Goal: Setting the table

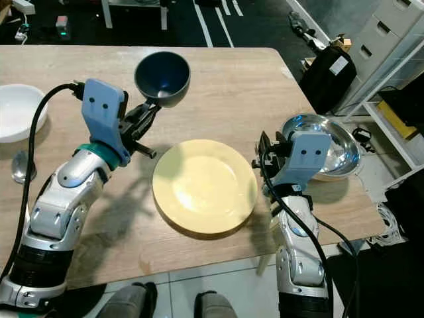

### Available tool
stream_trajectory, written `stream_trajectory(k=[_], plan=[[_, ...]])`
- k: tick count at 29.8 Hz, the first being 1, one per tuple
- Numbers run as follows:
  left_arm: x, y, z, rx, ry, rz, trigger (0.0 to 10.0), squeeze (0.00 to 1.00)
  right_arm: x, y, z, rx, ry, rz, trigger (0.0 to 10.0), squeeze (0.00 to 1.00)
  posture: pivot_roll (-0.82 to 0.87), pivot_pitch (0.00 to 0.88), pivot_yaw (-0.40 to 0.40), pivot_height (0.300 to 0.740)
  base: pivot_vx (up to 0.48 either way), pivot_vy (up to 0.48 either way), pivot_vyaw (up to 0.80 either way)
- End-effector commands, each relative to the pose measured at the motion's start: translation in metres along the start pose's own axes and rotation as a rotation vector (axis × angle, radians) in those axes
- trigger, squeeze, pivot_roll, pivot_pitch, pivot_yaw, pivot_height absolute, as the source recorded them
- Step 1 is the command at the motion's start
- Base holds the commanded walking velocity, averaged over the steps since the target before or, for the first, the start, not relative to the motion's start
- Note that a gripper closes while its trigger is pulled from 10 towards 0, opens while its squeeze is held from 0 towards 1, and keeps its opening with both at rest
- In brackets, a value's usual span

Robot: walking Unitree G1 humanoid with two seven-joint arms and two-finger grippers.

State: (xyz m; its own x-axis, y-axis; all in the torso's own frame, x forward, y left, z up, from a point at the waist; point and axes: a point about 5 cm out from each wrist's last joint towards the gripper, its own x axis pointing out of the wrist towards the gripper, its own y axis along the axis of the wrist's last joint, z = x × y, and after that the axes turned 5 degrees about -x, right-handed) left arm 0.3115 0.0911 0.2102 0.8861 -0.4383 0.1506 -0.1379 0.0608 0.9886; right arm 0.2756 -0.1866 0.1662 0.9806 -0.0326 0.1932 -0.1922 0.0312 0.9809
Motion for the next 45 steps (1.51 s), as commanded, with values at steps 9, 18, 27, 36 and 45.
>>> stream_trajectory(k=[9,18,27,36,45], plan=[[0.0047,0.0007,0.0036,0.005,0.007,0.003,10.0,0.0,-0.0023,-0.0014,0.0056,-0.003,-0.03,-0.004,10.0,0.0,0.06,0.025,0.009,0.74,0.0,0.0,0.0],[0.0048,0.0005,0.0045,0.003,0.011,-0.006,10.0,0.0,-0.002,-0.0011,0.0057,-0.006,-0.029,-0.005,10.0,0.0,0.06,0.027,0.008,0.74,0.0,0.0,0.0],[0.0064,-0.0001,0.0048,0.005,0.01,-0.004,10.0,0.0,-0.0013,-0.0008,0.0059,-0.011,-0.027,-0.003,10.0,0.0,0.05,0.017,0.01,0.74,0.0,0.0,0.0],[0.007,0.0,0.0057,0.005,0.006,-0.002,10.0,0.0,-0.0016,-0.001,0.0064,-0.014,-0.027,-0.003,10.0,0.0,0.05,0.013,0.011,0.74,0.0,0.0,0.0],[0.0074,-0.0002,0.0058,0.005,0.005,-0.002,10.0,0.0,-0.0015,-0.0011,0.0071,-0.015,-0.028,-0.003,10.0,0.0,0.05,0.013,0.013,0.74,0.0,0.0,0.0]])
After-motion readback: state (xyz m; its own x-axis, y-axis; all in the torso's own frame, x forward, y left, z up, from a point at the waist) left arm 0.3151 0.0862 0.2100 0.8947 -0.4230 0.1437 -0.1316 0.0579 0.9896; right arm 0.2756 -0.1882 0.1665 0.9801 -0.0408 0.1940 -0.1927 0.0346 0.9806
